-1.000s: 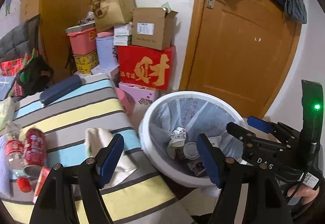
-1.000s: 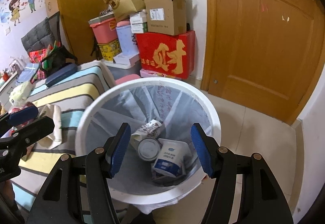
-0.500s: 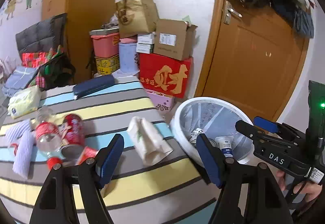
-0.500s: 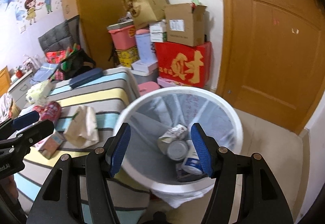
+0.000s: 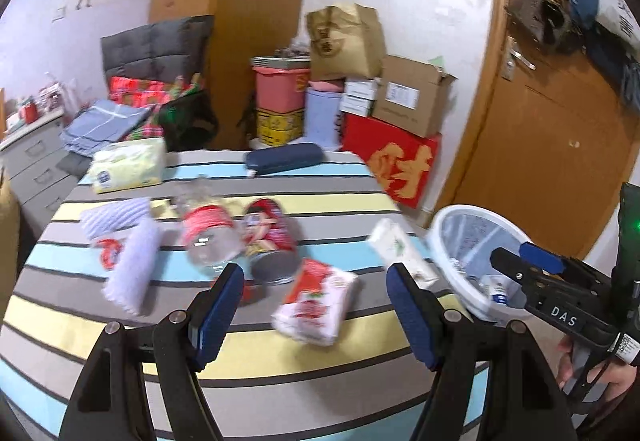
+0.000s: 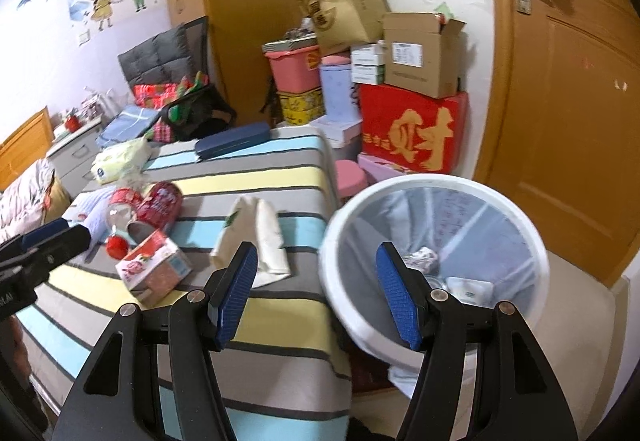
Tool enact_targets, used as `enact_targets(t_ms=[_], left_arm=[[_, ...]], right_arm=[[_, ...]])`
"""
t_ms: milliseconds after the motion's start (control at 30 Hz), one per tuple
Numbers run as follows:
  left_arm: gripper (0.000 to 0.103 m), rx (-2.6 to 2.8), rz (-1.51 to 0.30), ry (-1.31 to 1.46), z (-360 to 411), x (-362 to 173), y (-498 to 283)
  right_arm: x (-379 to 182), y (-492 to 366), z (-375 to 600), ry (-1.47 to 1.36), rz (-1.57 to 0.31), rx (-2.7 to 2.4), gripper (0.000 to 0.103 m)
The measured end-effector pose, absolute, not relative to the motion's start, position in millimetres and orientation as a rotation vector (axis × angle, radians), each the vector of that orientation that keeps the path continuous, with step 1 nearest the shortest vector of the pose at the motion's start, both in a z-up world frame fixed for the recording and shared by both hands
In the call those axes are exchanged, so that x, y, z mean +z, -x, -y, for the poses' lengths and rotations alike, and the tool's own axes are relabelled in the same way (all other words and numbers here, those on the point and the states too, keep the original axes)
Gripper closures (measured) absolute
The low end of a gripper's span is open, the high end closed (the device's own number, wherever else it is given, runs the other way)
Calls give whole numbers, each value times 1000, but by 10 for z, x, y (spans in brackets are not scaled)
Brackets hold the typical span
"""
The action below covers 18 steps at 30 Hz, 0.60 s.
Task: Collect trash
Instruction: 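Withdraw both tools from the bin back over the table, then grasp the white foam net with the left tool while the right tool grasps the cloth bag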
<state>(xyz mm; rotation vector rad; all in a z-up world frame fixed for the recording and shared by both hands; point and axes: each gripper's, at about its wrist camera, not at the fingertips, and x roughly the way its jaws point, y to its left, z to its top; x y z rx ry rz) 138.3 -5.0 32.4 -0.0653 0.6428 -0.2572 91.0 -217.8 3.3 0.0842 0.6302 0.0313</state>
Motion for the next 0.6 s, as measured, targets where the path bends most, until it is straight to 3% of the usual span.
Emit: enact_targets(t_ms=[600], left_arm=[[30,-49,-694,123,-986,27,-1606]], right_arm=[[-185,-1331,1603,-13,-730,135,40]])
